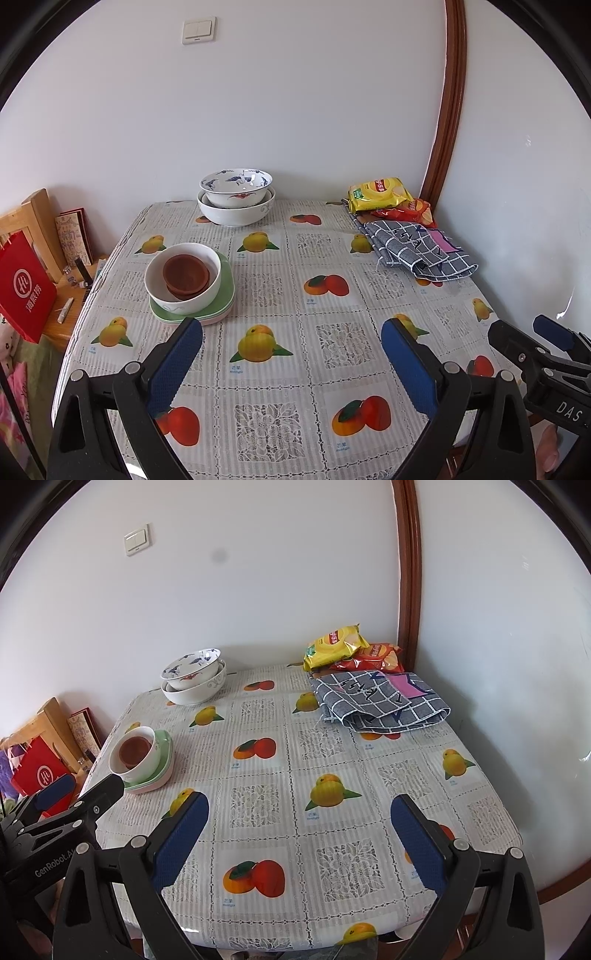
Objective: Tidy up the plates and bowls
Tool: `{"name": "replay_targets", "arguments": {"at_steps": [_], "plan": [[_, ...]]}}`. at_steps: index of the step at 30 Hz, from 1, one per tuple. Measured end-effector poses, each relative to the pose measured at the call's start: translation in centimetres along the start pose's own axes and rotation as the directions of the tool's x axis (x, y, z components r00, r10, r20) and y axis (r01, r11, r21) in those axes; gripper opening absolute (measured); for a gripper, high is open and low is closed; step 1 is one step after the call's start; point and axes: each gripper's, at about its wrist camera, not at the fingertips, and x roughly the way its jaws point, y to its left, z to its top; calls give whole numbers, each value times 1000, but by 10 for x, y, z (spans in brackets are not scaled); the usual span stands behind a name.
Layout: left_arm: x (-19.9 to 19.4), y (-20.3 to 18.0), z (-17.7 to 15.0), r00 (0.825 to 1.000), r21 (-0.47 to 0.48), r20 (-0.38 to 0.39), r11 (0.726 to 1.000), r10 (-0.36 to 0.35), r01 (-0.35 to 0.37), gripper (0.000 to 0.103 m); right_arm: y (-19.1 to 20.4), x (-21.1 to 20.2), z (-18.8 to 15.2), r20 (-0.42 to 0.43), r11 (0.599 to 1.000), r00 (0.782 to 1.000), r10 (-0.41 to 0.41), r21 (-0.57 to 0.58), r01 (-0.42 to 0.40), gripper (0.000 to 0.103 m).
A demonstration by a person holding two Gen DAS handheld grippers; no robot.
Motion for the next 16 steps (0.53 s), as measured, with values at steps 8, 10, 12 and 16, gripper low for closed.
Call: {"name": "replay_targets", "arguments": {"at_steps": [8,10,12,16], "plan": [[-3,0,1,1000,2,7,1000,2,-2,98,-1,-2,1,7,1000,1000,1,3,-1,98],[-3,0,1,1000,-3,12,1000,3,-3,98,0,-2,1,7,1000,1000,2,0,-2,98],[-3,1,1,1000,-3,12,1000,3,-3,98,0,-2,1,8,1000,1000,2,-4,-2,98],[-3,3,1,1000,-3,18,1000,8,-8,98,2,0,2,10,1000,1000,8,-7,-8,98]]}}
